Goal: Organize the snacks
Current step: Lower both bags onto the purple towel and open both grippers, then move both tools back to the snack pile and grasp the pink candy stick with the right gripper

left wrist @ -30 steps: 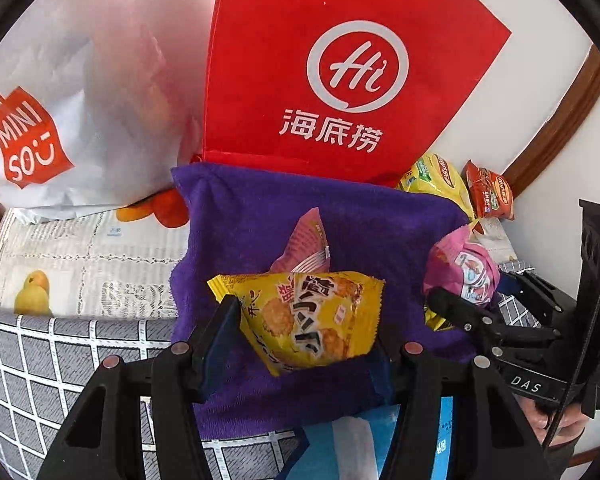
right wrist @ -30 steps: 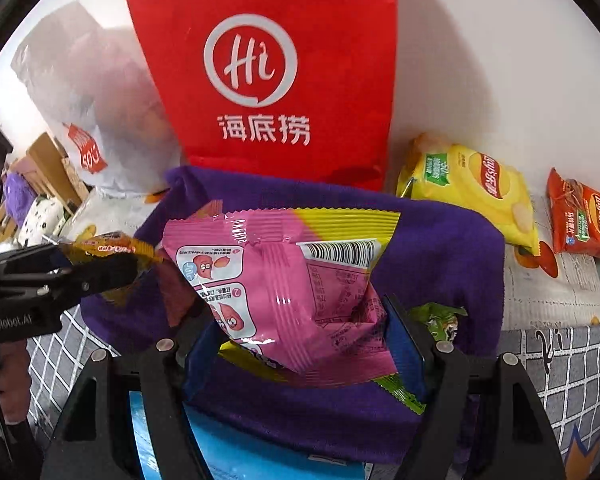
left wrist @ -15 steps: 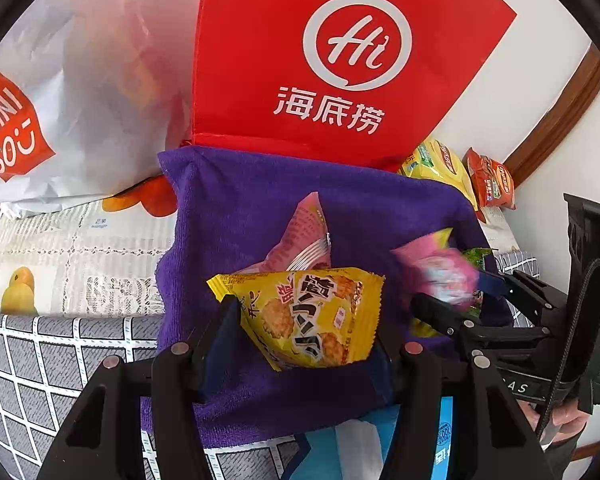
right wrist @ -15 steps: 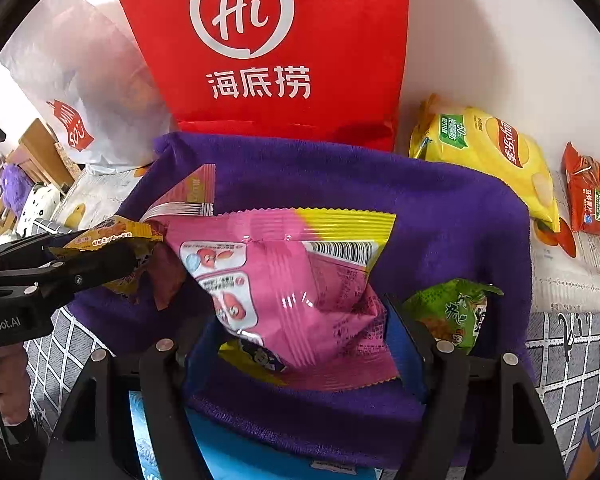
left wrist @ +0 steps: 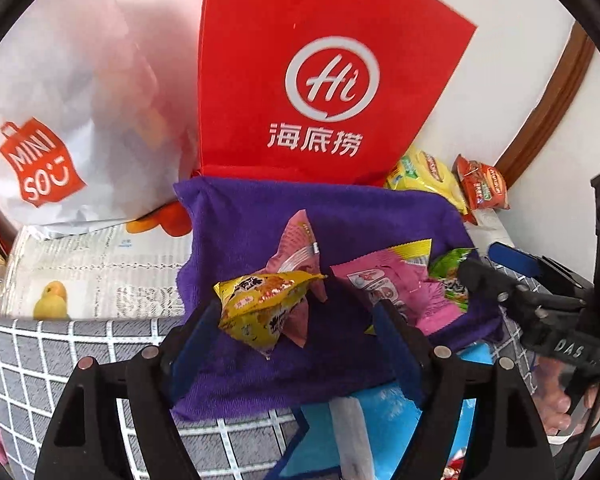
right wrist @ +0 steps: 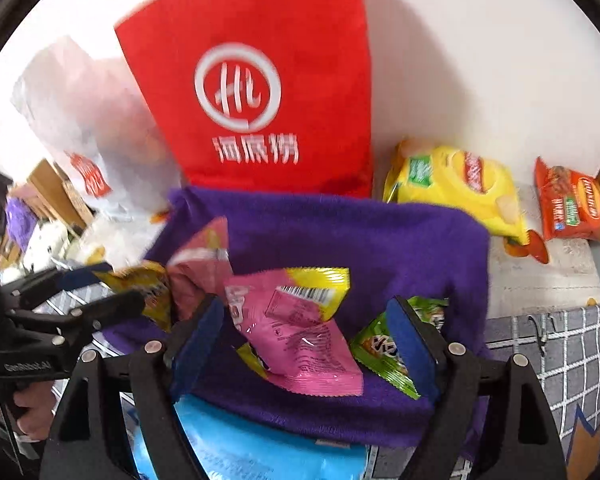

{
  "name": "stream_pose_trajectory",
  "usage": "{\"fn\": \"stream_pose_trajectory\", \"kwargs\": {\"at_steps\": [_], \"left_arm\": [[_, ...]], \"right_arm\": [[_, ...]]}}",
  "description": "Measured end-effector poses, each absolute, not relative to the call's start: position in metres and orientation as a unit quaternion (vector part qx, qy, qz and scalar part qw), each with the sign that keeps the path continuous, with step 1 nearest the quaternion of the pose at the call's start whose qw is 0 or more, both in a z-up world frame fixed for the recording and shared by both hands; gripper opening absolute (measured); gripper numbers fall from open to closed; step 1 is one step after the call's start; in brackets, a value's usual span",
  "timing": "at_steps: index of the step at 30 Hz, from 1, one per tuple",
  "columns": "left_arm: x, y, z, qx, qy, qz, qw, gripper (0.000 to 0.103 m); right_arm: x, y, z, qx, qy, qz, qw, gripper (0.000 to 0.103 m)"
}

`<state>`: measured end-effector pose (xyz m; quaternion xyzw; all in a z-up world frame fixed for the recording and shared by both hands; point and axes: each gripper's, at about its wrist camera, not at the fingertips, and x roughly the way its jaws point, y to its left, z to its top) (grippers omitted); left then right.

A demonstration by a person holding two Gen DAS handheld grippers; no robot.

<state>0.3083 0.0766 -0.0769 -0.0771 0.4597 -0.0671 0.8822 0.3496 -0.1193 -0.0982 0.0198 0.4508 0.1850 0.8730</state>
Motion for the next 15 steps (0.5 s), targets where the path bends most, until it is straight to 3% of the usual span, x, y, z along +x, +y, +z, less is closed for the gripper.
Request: {"fn": "stream_pose_trajectory", "kwargs": {"at_steps": [7, 11, 15], "left_arm": [[0.278, 0.071, -0.053, -0.079, 0.442, -0.071, 0.891, 0.078], [0.254, 0.065, -0.041, -0.078, 0.432, -0.079, 0.895, 0.078], [0.234, 0.055, -0.039, -0.075, 0.431, -0.087, 0.895, 0.078]], "right_arm": [[0.307, -0.167, -0.076, 0.036, 0.434, 0.135, 0.89, 0.083], [0.275, -0.195, -0.075, 0.037, 0.436, 0.117, 0.892, 0.072], [0.241, -0.212, -0.085, 0.007, 0.442, 0.103, 0.891, 0.067]]}}
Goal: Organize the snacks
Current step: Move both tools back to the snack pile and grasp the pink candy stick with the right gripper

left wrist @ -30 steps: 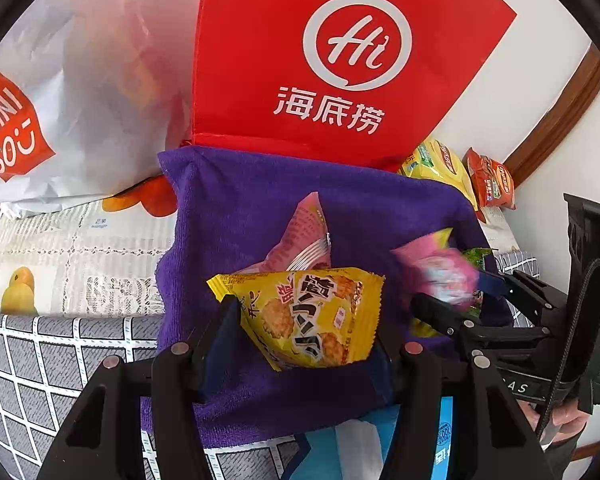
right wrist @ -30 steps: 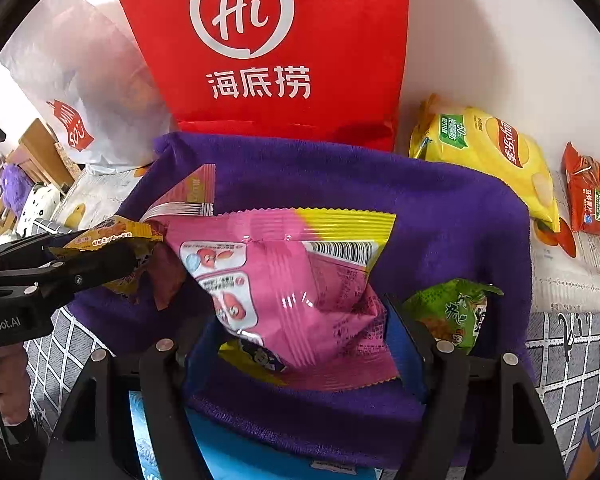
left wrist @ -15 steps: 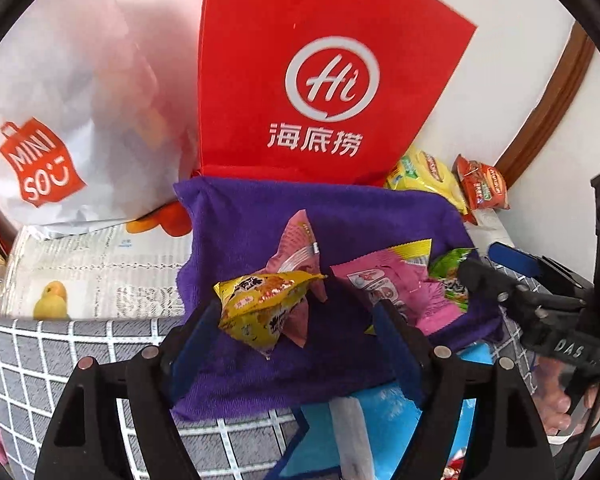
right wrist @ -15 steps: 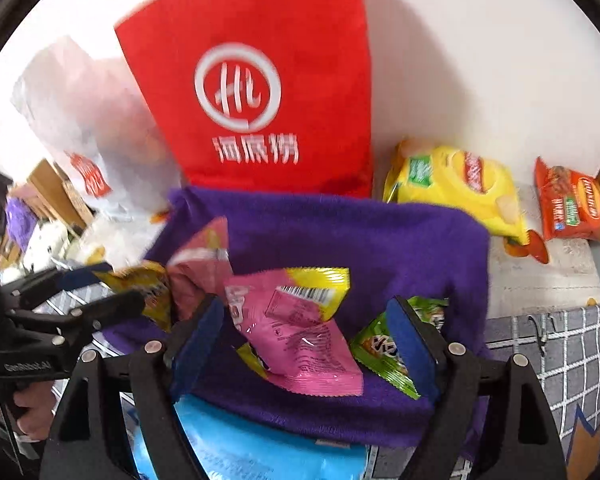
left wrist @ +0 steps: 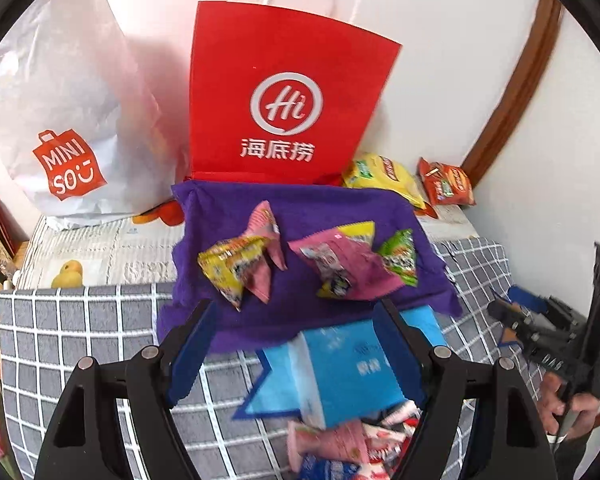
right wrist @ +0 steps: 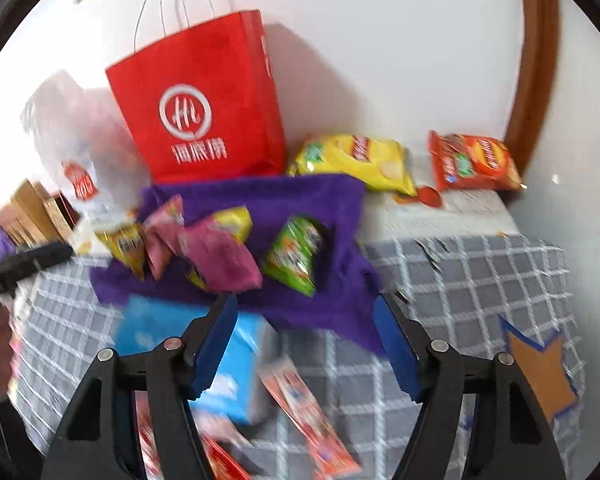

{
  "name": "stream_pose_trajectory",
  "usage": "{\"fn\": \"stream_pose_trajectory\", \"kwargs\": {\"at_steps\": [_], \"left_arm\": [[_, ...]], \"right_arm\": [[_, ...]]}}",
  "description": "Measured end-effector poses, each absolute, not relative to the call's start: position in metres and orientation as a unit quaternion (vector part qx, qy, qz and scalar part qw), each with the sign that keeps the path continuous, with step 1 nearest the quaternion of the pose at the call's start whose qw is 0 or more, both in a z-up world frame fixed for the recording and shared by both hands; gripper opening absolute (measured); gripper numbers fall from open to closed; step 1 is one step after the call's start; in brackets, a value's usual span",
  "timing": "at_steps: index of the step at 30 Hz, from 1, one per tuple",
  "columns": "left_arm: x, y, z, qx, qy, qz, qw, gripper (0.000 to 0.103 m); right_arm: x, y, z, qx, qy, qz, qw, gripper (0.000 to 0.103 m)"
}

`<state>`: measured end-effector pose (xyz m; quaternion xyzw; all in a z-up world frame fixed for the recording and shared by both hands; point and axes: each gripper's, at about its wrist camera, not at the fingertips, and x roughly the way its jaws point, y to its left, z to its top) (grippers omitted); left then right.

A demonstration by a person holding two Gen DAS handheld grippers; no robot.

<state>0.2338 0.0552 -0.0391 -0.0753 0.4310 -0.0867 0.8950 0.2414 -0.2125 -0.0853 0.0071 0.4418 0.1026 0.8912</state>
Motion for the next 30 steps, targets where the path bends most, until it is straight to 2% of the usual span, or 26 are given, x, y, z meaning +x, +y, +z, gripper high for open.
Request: {"fn": "stream_pose_trajectory", "kwargs": {"at_steps": [8, 13, 15, 17, 30], "left_arm": [[0.203, 0.044, -0.044, -0.075, 0.435, -0.094, 0.892, 0.078], [0.191, 0.043, -0.052, -0.073, 0.443, -0.088, 0.889, 0.077], [0.186, 0.044, -0.054, -0.073, 0.446, -0.084, 0.888, 0.077], [0.182, 0.045, -0.055, -0.073, 0.448, -0.081, 0.888, 0.077], [0.152, 0.04, -0.083, -0.067, 0.465, -0.061, 0.88, 0.076]], "right_arm": [[0.204, -0.226, -0.138, 0.012, 0.484, 0.112, 0.868, 0.054], [0.196, -0.216, -0.168, -0.013, 0.493, 0.124, 0.861, 0.051], [0.197, -0.213, -0.178, -0.014, 0.499, 0.127, 0.857, 0.045], [0.199, -0.212, -0.189, -0.012, 0.505, 0.123, 0.854, 0.035], [0.179, -0.215, -0.196, 0.002, 0.449, 0.118, 0.885, 0.033]]}}
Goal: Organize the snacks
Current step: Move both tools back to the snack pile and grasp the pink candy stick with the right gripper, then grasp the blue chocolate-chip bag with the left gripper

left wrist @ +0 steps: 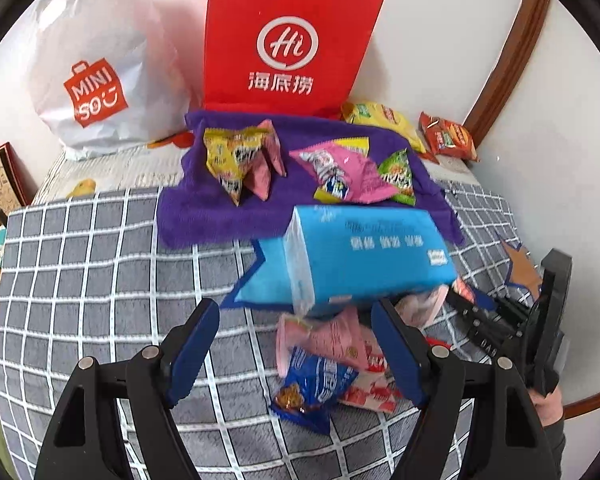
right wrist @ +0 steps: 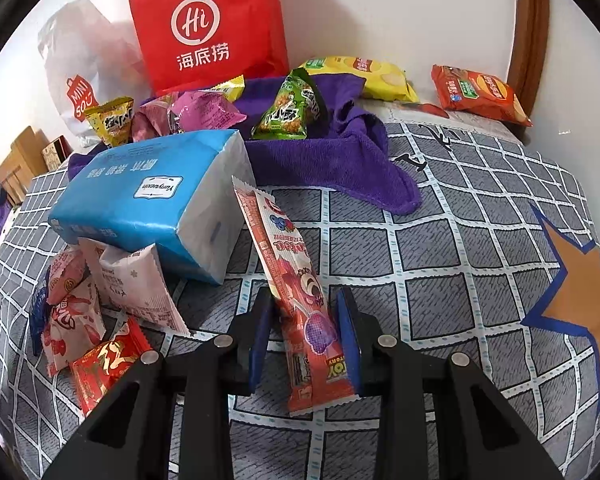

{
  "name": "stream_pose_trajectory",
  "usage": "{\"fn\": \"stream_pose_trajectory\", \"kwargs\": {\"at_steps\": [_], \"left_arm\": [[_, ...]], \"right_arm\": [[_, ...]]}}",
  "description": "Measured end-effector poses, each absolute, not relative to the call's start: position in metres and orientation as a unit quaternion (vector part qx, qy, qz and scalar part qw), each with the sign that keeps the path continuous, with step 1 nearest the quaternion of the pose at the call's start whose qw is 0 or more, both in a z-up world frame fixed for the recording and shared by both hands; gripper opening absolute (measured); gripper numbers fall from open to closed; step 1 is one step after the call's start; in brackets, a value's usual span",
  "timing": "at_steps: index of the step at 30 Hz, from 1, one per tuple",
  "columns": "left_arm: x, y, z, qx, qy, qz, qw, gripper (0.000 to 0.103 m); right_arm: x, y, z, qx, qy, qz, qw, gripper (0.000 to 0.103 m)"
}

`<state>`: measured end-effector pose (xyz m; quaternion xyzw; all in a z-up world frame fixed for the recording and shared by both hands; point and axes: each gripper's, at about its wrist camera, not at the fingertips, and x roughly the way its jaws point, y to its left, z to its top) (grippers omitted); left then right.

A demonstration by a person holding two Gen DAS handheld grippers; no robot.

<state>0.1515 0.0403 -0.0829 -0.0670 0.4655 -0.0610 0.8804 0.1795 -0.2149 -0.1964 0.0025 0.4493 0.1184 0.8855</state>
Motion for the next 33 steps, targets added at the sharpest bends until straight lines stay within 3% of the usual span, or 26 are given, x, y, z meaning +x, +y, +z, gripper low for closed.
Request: {"fn": "stream_pose_trajectory", "kwargs": {"at_steps": [15, 22, 33], "left_arm": [[0.125, 0.025, -0.137, -0.037, 0.495, -0.104, 0.862, 0.071], [0.126, 0.018, -0.151, -0.024, 0.501, -0.12, 0.857, 0.056], [0.121, 0.036, -0.148, -0.042, 0.485, -0.111, 0.866, 0.047]], "right_arm": [[0.183, -0.218, -0.197, 0.021, 0.451, 0.123, 0.884, 0.033], [0.183, -0.219, -0.197, 0.023, 0.451, 0.123, 0.884, 0.033], [0.183, -0.216, -0.197, 0.014, 0.451, 0.119, 0.884, 0.033]]}}
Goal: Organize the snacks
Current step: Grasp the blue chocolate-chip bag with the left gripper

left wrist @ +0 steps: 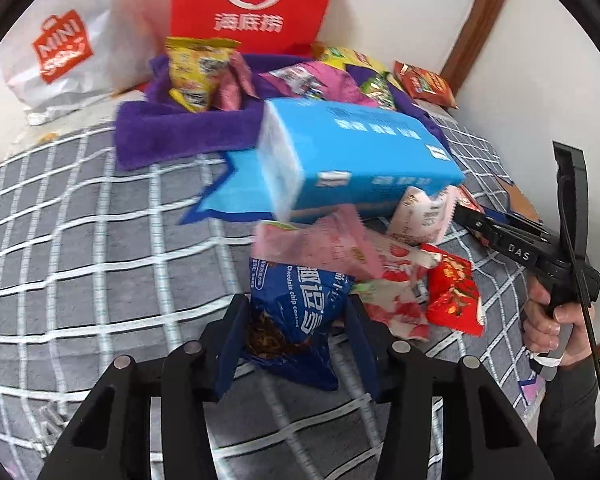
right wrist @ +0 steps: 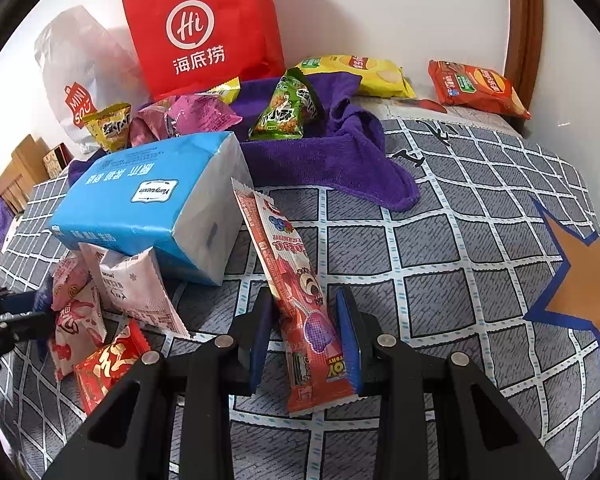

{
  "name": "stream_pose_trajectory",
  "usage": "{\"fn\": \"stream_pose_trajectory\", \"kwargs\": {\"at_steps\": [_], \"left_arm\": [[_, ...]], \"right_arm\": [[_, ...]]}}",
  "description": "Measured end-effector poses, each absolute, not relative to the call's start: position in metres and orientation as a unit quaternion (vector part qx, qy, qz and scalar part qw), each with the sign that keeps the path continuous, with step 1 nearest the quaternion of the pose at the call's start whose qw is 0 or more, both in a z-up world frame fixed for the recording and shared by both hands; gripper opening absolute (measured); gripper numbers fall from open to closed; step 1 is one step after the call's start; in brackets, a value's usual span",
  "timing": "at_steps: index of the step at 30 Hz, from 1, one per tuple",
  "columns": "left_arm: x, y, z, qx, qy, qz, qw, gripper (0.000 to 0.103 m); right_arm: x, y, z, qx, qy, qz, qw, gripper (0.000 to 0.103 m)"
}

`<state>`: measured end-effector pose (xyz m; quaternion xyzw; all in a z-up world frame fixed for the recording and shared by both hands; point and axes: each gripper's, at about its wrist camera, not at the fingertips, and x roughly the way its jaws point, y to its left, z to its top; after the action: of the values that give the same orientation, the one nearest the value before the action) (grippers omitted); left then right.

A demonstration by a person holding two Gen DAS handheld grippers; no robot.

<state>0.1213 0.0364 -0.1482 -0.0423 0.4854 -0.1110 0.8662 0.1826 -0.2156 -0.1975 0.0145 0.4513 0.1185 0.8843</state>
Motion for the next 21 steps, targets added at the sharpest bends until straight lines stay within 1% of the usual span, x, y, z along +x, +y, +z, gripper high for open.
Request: {"fn": "stream_pose_trajectory", "kwargs": {"at_steps": [4, 8, 11, 12, 15, 21], "left_arm": [[0.12, 0.05, -0.145, -0.03, 0.482, -0.081, 0.872, 0.047], [0.123, 0.055, -0.157, -0.037, 0.489, -0.08, 0.868, 0.049], [0.119, 0.053, -0.161, -0.026, 0.474, -0.083, 0.876, 0.049], [0.118, 0.052, -0.161, -0.019, 0.471, -0.084, 0.878, 0.05], [0.114, 0.049, -0.163, -0.01, 0.461, -0.094, 0.882, 0.059], [0.109, 0.044, -0.166, 0.005, 0.443, -0.095, 0.892, 0.062]], "right_arm": [[0.183, -0.218, -0.198, 0.02, 0.451, 0.121, 0.884, 0.033], [0.183, -0.218, -0.198, 0.016, 0.451, 0.12, 0.884, 0.033], [0.183, -0.216, -0.198, 0.01, 0.452, 0.117, 0.884, 0.033], [0.183, -0.216, -0.198, 0.009, 0.452, 0.116, 0.884, 0.033], [0.183, -0.216, -0.198, 0.013, 0.452, 0.118, 0.884, 0.033], [0.183, -0.214, -0.199, 0.005, 0.452, 0.115, 0.885, 0.033]]}}
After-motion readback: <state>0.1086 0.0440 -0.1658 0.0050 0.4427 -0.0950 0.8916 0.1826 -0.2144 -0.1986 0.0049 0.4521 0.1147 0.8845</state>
